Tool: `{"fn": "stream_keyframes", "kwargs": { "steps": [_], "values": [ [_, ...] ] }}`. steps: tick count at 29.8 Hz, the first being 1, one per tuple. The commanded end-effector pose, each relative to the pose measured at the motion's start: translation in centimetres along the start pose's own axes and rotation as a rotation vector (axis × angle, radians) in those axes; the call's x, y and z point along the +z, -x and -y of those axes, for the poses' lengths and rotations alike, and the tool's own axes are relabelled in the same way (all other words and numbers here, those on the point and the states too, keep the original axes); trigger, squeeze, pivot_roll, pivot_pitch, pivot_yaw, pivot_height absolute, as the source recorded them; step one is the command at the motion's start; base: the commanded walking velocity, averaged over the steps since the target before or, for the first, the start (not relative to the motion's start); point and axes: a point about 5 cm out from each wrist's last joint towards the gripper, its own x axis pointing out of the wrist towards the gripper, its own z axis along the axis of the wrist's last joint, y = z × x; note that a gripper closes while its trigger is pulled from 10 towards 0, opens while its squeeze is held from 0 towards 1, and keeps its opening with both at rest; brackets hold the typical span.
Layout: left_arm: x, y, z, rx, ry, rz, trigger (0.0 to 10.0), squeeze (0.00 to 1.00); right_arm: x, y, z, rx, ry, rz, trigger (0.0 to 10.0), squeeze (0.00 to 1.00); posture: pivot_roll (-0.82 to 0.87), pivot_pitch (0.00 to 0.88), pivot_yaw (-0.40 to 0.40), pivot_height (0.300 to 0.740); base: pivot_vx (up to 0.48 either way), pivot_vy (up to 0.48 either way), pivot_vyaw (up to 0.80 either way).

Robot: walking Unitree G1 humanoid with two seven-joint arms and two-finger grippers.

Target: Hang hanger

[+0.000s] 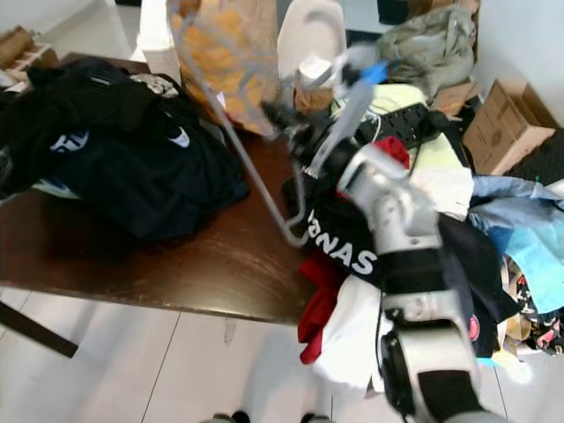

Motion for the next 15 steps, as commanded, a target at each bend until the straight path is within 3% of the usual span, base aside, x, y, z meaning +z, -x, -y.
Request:
{"fn": "stream_keyframes", "kwargs": {
  "steps": [1,6,8,15],
  "values": [
    [0.0,0.0,-0.2,0.028,-0.001,0.022,10.0,0.0,0.5,0.0,-0.5,0.013,0.017,0.015,10.0,0.0,-0.02,0.192,-0.05,0.74,0.0,0.0,0.0],
    [0.4,-0.9,0.3,-0.015,-0.078,0.064,10.0,0.0,0.0,-0.1,-1.0,0.023,-0.004,0.014,10.0,0.0,-0.01,0.194,-0.053,0.74,0.0,0.0,0.0],
    [0.9,-2.3,1.2,-0.106,-0.106,0.123,10.0,0.0,0.0,-0.4,-1.1,0.022,-0.013,0.022,10.0,0.0,-0.02,0.195,-0.056,0.74,0.0,0.0,0.0],
    [1.1,-3.5,1.3,-0.101,-0.133,0.153,10.0,0.0,0.2,-0.4,-1.0,0.021,-0.004,0.026,10.0,0.0,-0.04,0.197,-0.056,0.74,0.0,0.0,0.0]
  ]
}}
